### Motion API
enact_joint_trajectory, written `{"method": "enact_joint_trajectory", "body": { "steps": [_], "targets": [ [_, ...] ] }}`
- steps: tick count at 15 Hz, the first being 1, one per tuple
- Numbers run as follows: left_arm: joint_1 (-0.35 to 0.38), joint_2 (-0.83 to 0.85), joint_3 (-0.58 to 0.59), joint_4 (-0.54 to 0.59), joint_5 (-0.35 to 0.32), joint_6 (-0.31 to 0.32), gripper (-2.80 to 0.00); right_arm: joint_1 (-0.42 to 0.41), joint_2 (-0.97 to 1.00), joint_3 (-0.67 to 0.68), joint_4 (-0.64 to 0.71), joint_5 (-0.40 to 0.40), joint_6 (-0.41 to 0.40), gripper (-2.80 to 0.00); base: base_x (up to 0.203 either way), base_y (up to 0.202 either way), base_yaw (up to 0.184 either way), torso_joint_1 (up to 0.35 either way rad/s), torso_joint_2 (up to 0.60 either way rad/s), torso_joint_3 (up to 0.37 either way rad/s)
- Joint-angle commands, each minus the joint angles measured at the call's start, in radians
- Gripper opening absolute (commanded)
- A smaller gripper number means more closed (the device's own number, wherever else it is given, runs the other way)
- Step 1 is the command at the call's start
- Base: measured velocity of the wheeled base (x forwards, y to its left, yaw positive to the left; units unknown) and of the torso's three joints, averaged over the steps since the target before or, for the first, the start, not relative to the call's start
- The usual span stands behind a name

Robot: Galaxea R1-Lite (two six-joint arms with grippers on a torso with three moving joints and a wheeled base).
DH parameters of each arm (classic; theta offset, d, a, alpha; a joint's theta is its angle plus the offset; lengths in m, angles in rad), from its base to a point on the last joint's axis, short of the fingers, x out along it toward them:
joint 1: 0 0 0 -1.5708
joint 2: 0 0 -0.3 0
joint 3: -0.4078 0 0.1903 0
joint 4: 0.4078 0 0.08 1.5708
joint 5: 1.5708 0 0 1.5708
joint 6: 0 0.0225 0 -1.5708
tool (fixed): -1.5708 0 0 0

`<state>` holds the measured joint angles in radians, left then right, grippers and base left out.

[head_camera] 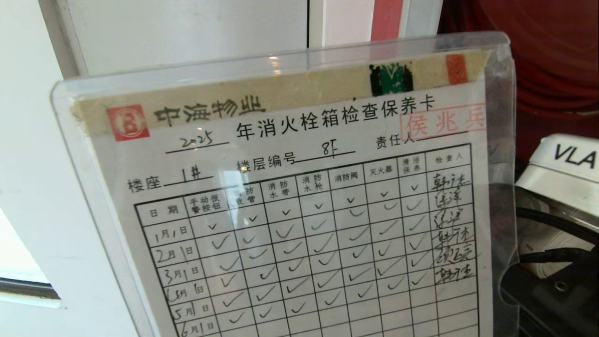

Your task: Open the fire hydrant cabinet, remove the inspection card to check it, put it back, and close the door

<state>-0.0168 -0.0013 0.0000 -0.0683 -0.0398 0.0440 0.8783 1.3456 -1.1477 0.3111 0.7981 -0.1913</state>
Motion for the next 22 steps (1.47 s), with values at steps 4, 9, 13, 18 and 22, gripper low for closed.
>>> {"method": "enact_joint_trajectory", "body": {
  "steps": [4, 9, 13, 18, 22],
  "targets": [
    [0.000, 0.001, 0.028, -0.001, 0.000, -0.001, -2.80, 0.002, 0.010, -0.001, 0.000, 0.003, -0.002, -2.80, 0.000, 0.000, 0.000, 0.000, 0.00, 0.000],
    [0.000, 0.001, 0.028, -0.001, 0.000, 0.000, -2.80, 0.002, 0.006, 0.016, 0.002, 0.002, -0.001, -2.80, 0.000, 0.000, 0.000, 0.000, 0.00, 0.000],
    [0.000, 0.001, 0.028, -0.001, 0.000, 0.000, -2.80, 0.001, -0.051, 0.069, 0.002, -0.017, -0.009, -2.80, 0.000, 0.000, 0.000, 0.000, 0.00, 0.000],
    [0.000, 0.001, 0.028, -0.001, 0.000, -0.001, -2.80, -0.011, -0.096, 0.110, 0.002, -0.042, -0.008, -2.80, 0.000, 0.000, 0.000, 0.000, 0.00, 0.000],
    [0.000, 0.001, 0.028, -0.001, 0.000, -0.001, -2.80, -0.052, -0.149, 0.140, 0.008, -0.078, 0.000, -2.80, 0.000, 0.000, 0.000, 0.000, 0.00, 0.000]
  ]
}}
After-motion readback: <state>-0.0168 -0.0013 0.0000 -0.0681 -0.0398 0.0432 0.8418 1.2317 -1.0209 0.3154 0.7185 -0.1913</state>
